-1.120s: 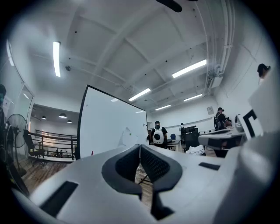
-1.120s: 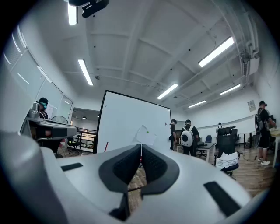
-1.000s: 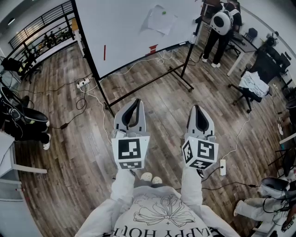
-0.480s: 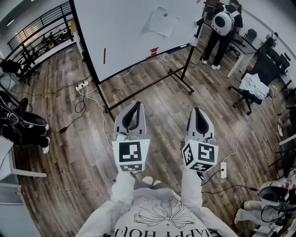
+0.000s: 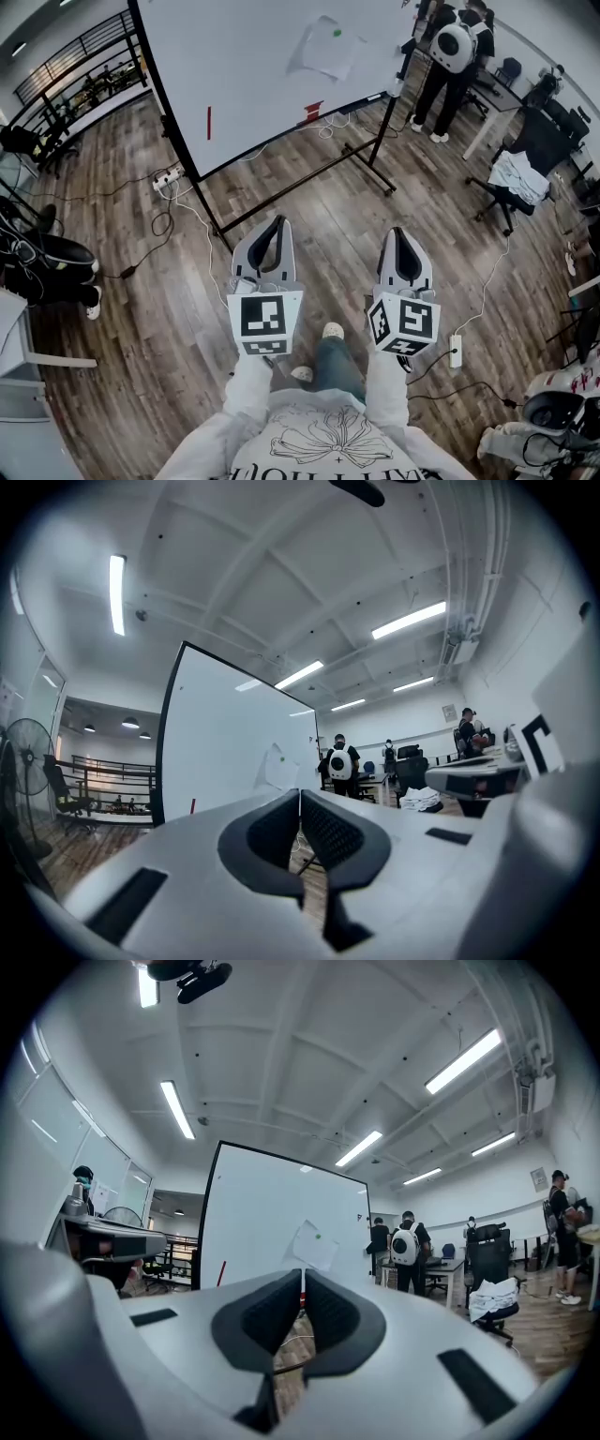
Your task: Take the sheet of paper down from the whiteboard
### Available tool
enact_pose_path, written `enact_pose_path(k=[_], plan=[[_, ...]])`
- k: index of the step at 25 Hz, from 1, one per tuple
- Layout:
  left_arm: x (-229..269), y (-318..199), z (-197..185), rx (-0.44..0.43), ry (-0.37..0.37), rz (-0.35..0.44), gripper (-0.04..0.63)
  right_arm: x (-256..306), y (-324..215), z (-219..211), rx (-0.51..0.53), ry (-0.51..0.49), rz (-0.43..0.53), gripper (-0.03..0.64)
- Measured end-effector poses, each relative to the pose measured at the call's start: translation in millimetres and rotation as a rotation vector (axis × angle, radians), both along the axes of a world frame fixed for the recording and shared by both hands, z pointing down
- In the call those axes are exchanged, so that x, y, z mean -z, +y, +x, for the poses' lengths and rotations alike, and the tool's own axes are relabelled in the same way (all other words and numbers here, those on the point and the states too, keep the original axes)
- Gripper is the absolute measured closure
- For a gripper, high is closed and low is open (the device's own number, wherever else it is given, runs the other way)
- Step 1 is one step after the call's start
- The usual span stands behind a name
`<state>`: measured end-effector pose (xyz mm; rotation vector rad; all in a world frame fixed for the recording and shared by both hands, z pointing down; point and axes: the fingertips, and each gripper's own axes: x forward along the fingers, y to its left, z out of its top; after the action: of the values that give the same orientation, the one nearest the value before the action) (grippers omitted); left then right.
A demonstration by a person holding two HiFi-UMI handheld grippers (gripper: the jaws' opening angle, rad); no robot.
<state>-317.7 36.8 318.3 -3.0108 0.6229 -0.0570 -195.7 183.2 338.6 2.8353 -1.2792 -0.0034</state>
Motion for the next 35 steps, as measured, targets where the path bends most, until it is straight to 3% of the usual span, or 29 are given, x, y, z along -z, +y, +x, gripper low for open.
enact_pose_path(k=[7, 19, 35], plan=[[-7.9, -26.4, 62.4, 0.028, 0.002, -0.012, 0.589, -5.7, -33.4, 61.8, 0.038, 0.000, -0.006, 0.607], [-4.3, -76.8, 214.8, 0.116, 0.009, 0.001, 0.588, 3.4, -99.6, 225.2, 0.141, 0.015, 0.015, 0.607], [-14.3, -140.3, 341.0, 0.153, -0.004, -0.022, 0.588, -9.3, -162.4, 353.9, 0.171, 0.002, 0.004, 0.607]])
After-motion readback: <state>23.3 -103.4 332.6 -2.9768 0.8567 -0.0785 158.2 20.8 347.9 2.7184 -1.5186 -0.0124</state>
